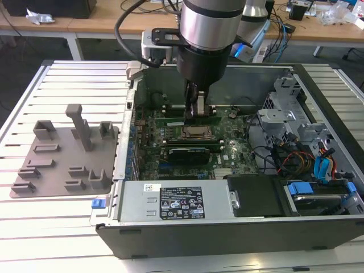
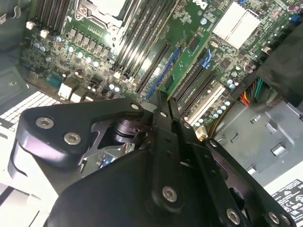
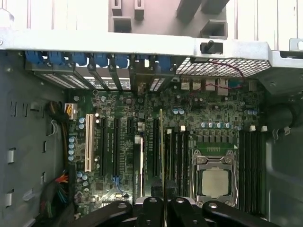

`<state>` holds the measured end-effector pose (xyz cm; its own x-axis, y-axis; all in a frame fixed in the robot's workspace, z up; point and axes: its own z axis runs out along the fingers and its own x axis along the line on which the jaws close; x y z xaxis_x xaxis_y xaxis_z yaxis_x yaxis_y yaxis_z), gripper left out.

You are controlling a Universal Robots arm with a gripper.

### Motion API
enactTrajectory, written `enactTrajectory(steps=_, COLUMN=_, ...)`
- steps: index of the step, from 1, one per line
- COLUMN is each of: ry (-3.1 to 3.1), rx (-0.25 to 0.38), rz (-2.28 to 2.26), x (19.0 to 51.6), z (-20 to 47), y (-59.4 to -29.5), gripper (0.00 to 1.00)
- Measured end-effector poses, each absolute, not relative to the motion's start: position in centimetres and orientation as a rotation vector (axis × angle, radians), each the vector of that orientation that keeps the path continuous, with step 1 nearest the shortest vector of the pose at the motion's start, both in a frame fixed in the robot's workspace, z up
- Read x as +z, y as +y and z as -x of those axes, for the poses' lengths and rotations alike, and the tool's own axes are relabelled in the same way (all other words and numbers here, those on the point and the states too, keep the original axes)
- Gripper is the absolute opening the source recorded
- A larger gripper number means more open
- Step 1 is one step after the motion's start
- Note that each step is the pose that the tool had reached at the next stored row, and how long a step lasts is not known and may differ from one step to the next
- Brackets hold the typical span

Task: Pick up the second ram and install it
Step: 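Insert the second ram into the second slot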

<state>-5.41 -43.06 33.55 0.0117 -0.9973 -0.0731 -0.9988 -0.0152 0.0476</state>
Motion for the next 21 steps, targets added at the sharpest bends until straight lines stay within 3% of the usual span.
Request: enactTrajectory(steps=21, ry=2.195, rx=0.134, rz=2.226, x=29.9, z=3.1, y=-39.1, gripper=0.13)
